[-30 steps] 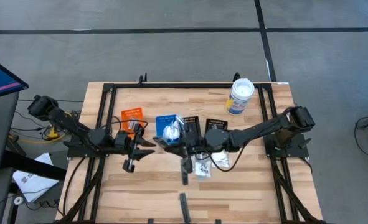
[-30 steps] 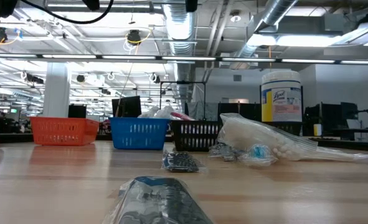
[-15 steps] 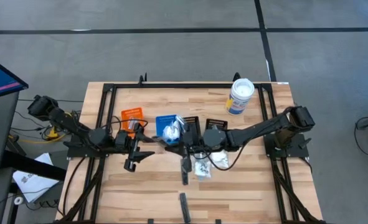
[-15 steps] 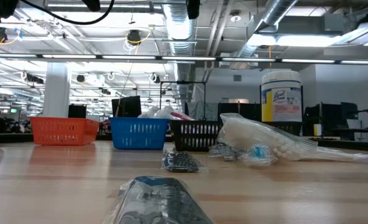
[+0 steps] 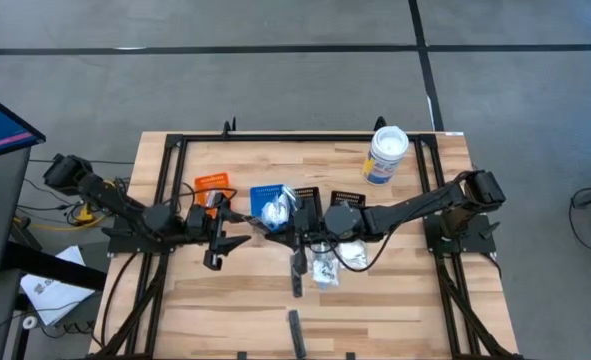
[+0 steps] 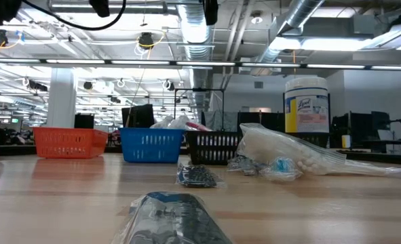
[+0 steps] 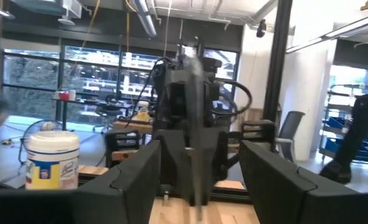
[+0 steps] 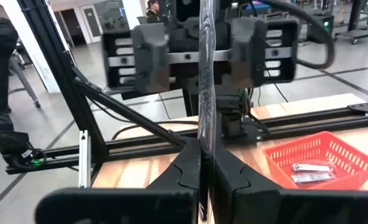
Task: Pick & Place Travel size toiletries
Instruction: Put the black comb into the right black bin
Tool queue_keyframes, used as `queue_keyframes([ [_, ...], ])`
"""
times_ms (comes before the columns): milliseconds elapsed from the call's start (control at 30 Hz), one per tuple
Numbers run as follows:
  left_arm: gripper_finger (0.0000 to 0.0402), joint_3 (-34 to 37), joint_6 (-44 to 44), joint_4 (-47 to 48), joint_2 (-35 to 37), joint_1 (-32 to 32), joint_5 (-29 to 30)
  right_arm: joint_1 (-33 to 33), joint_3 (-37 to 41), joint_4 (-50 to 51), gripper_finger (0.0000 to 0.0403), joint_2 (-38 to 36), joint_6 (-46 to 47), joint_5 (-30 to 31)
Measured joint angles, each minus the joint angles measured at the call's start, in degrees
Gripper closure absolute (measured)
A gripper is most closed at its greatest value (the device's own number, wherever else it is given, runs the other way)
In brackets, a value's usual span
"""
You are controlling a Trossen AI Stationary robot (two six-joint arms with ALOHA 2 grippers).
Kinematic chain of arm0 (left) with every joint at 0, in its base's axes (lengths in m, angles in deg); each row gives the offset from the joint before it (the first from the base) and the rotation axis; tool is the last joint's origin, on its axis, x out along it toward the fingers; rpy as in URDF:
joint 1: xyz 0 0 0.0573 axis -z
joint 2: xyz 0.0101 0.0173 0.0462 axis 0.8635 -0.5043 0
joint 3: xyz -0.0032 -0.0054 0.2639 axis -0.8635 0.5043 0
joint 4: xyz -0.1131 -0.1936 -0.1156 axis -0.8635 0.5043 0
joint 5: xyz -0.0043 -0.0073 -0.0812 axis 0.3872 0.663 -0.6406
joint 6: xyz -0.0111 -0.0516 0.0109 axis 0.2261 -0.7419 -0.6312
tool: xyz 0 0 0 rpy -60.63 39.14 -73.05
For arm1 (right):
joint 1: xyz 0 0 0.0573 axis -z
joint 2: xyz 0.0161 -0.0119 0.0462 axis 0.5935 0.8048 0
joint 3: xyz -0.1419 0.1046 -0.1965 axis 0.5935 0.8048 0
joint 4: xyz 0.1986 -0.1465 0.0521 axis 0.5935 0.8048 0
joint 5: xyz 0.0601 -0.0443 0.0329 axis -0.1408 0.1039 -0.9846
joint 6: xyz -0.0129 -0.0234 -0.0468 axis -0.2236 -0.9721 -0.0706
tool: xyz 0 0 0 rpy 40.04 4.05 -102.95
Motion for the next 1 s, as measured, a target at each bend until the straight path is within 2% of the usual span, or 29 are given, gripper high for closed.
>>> queue_keyframes([
  [167,0.0200,0.00,-2.25,-0.65,0.00,-3.00,-1.53,0.26,0.00,0.21,0.0398,0.00,-0.21,0.06],
  [500,0.0225,-0.02,-2.35,-0.75,-0.02,-4.00,-7.85,0.90,0.00,1.09,0.0398,0.00,-0.42,1.99],
  [767,0.0242,-1.16,-2.37,-2.05,-0.44,-4.90,-8.24,1.07,-0.20,-0.78,0.0398,1.69,-0.44,2.16],
  [1000,0.0278,-1.57,-3.12,-1.61,-2.14,-5.29,-8.55,1.63,-2.63,-0.50,0.0395,4.96,-0.63,1.66],
])
